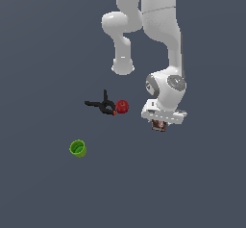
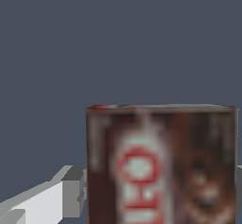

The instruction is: Pick up a designated object from a clutter of objects.

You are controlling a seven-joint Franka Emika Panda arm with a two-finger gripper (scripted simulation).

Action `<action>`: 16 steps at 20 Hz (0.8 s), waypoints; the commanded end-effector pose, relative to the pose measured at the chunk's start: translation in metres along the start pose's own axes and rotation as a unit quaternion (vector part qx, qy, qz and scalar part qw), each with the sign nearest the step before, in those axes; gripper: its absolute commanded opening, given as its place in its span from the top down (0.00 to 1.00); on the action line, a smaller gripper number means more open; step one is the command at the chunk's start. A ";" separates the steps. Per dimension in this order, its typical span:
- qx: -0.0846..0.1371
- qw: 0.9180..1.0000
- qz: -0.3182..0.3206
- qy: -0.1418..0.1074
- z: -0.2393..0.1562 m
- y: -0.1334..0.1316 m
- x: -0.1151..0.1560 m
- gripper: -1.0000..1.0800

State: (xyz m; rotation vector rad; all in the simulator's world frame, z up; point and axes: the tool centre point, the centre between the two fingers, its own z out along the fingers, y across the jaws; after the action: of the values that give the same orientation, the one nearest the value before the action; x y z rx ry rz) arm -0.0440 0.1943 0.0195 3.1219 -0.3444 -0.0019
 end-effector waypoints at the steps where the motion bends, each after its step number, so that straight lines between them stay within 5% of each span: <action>1: 0.000 1.000 0.000 0.001 0.004 0.000 0.000 0.04; 2: 0.000 1.000 0.000 0.001 0.004 0.000 0.001 0.04; 3: 0.000 1.000 0.000 0.001 0.004 0.000 0.001 1.00; 16: 0.001 1.000 0.000 0.001 0.001 0.001 0.001 1.00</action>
State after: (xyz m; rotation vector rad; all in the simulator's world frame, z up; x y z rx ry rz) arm -0.0436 0.1946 0.0175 3.1234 -0.3427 0.0008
